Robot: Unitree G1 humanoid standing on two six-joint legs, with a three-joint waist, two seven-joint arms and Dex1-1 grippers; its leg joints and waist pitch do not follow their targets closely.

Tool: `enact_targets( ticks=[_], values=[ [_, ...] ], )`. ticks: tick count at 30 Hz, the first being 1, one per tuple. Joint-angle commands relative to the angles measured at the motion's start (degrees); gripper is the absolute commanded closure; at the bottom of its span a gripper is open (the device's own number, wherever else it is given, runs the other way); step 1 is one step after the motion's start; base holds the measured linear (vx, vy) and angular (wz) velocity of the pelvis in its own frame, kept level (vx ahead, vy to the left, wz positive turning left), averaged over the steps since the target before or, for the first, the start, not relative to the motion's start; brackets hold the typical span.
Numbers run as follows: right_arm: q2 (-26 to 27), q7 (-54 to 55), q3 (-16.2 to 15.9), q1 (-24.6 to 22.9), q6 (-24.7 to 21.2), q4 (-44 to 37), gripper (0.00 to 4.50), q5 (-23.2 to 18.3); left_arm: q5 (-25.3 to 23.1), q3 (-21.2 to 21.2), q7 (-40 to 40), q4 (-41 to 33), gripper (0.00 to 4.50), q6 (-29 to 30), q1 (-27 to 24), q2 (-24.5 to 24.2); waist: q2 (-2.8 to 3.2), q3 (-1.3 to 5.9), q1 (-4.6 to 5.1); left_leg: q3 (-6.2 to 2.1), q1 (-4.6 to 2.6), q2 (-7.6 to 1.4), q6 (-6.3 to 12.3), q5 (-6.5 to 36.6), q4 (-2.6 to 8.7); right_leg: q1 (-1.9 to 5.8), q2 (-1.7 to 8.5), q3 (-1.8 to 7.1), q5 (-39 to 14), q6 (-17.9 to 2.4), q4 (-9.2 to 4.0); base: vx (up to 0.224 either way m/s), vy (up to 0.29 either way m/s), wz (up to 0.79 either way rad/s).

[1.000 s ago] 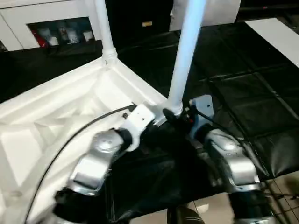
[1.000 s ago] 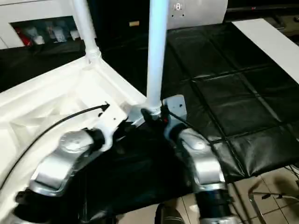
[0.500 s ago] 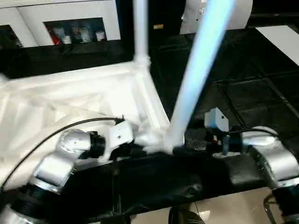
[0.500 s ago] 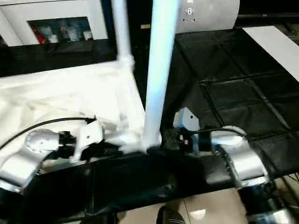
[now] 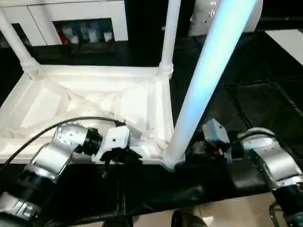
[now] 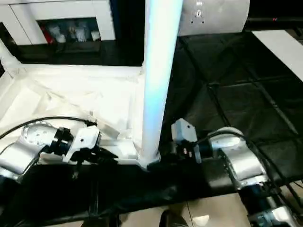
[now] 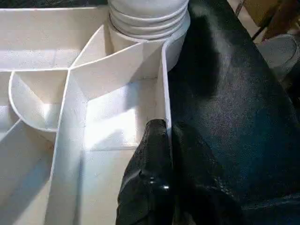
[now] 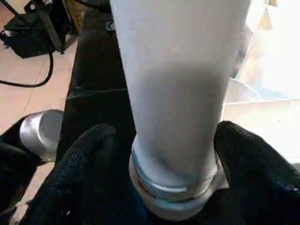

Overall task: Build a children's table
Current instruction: Rotate leg to tighten

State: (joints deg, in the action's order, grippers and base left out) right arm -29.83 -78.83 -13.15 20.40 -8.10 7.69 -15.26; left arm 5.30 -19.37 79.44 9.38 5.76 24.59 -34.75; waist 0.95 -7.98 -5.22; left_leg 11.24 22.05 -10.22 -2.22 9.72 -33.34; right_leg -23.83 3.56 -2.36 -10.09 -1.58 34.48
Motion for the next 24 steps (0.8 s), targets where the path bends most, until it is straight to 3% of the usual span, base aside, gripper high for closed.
enact_targets(
  ticks=[1, 9, 15, 19, 21, 22, 24],
  values=[
    [-0.1, -0.8, -1.7, 0.8, 1.9, 1.1, 1.31, 1.2, 0.0, -2.4, 2.8, 0.1, 4.5, -2.3, 1.3, 0.8, -0.31, 4.07, 0.41, -1.26, -1.53, -3.24, 4.27, 10.4, 3.83, 2.37, 4.63, 2.77, -14.2, -13.2, -3.97, 0.0, 0.0, 0.0],
    [-0.2, -1.9, -2.9, 0.3, 2.5, 1.2, 2.11, 1.5, -0.2, -2.5, 2.8, 1.7, 4.5, -3.8, 1.6, 1.2, -0.42, 3.96, 0.26, -1.3, -1.47, -3.29, 4.3, 10.9, 3.98, 2.41, 4.69, 2.8, -15.1, -12.7, -4.02, 0.0, 0.0, 0.0],
    [-0.1, -1.2, -2.7, -1.2, 1.0, 0.0, 2.35, 0.4, 0.3, -1.1, 0.9, 1.3, 4.5, -2.7, 0.6, 1.3, -0.34, 3.91, 0.25, -1.37, -1.53, -3.39, 4.06, 11.9, 4.14, 2.35, 4.7, 2.8, -16.1, -12.6, -4.14, 0.0, 0.0, 0.0],
    [1.3, 2.7, -1.3, -3.2, -2.8, -2.3, 2.41, -1.0, 1.6, 1.3, -3.8, -1.4, 4.5, 1.5, -0.9, 2.7, -0.31, 3.8, 0.26, -1.4, -1.36, -3.44, 3.86, 12.0, 4.26, 2.38, 4.79, 2.83, -16.2, -12.7, -4.22, 0.0, 0.0, 0.0],
    [2.7, 6.4, -0.6, -4.5, -5.2, -3.8, 2.41, -1.2, 1.1, 2.5, -8.0, -3.3, 4.5, 4.8, -1.6, 3.9, -0.33, 3.67, 0.37, -1.49, -1.4, -3.4, 3.41, 13.0, 4.45, 2.28, 4.74, 2.83, -18.3, -12.1, -4.41, 0.0, 0.0, 0.0],
    [2.7, 6.4, -0.6, -4.5, -5.2, -3.8, 2.41, -1.2, 1.1, 2.5, -8.0, -3.3, 4.5, 4.8, -1.6, 3.9, -0.38, 3.47, 0.55, -1.6, -1.47, -3.27, 2.7, 14.7, 4.56, 2.17, 4.88, 2.85, -22.1, -11.0, -4.85, 0.0, 0.0, 0.0],
    [4.7, 10.8, 0.0, -5.3, -7.0, -4.8, 2.43, -0.7, 1.3, 3.8, -12.0, -5.3, 4.5, 8.4, -2.2, 5.8, -0.27, 3.31, 0.78, -1.73, -1.4, -3.4, 1.86, 15.2, 4.76, 2.08, 4.84, 2.95, -23.1, -10.5, -4.93, 0.0, 0.0, 0.0]
  ],
)
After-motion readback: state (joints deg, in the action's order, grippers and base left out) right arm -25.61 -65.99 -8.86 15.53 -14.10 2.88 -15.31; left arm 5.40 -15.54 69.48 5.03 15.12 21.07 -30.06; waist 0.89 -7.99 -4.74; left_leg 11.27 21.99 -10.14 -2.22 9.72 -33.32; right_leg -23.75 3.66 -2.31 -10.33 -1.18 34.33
